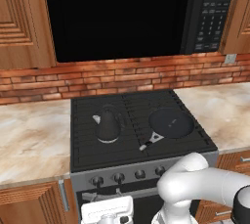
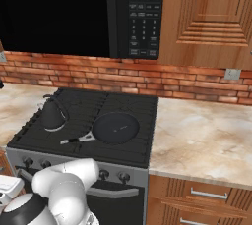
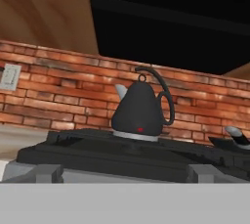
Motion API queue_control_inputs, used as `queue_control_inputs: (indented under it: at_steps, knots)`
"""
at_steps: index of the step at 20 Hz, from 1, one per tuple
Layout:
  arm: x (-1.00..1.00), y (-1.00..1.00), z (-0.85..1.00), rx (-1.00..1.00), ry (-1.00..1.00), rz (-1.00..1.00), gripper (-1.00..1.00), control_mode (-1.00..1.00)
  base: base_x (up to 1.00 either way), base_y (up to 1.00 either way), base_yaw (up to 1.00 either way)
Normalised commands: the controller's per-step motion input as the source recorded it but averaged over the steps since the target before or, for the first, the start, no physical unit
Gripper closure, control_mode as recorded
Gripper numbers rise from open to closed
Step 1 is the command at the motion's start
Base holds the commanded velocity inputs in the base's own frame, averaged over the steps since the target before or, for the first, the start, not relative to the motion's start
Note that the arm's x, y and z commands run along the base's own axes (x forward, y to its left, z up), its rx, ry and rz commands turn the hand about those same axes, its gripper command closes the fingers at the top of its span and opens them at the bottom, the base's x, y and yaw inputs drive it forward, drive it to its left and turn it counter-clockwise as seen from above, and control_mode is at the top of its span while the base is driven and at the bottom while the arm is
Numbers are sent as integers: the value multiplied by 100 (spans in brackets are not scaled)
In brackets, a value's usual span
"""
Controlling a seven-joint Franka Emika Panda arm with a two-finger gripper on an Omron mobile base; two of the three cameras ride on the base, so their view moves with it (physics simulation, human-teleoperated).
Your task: Pick the kettle from the counter and place it on a stove burner. Then turn the burner on.
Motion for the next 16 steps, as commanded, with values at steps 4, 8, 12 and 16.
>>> queue_control_inputs:
  at_steps: [4, 8, 12, 16]
  knots:
    - [10, -5, 0, 0, 0, 0, -100, -100, 0, 0, 0]
    - [23, -8, 0, 0, 0, 0, -100, -100, 0, 0, 0]
    - [23, 0, 0, 0, 0, 0, -100, -100, 0, 0, 0]
    - [26, 0, -1, 0, 0, 0, -100, -100, 0, 0, 0]
